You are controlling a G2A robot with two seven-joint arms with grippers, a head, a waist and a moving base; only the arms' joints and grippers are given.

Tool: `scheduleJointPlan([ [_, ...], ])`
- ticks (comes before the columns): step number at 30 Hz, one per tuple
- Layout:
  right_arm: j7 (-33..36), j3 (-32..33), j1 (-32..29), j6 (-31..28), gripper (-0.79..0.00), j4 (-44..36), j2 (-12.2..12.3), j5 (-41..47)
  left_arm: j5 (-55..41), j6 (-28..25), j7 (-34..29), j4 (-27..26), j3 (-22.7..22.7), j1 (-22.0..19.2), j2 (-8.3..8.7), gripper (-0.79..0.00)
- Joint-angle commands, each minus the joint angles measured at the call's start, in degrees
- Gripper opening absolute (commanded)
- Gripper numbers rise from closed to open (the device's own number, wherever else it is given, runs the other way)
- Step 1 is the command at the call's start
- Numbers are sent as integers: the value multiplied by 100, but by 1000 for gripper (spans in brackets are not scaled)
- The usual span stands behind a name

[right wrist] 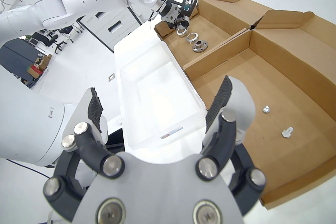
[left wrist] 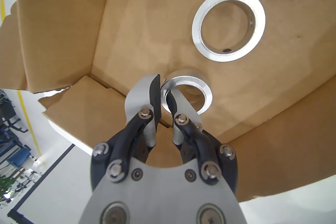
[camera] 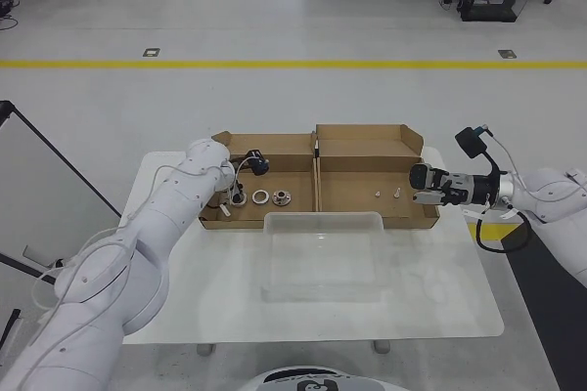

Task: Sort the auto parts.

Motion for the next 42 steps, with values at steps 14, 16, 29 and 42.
scheduleJointPlan([
  [14, 0, 0, 0, 0, 0, 0, 0, 0, -10, -67, 338, 530, -151, -333, -105, 0],
  [16, 0, 0, 0, 0, 0, 0, 0, 0, -51, -155, 440, 508, -214, -408, -74, 0],
  [29, 0, 0, 0, 0, 0, 0, 0, 0, 68, -1978, 2056, -558, -811, -298, 670, 0],
  [42, 0, 0, 0, 0, 0, 0, 0, 0, -77, -2267, 2533, -3974, -2759, 1759, 2386, 0],
])
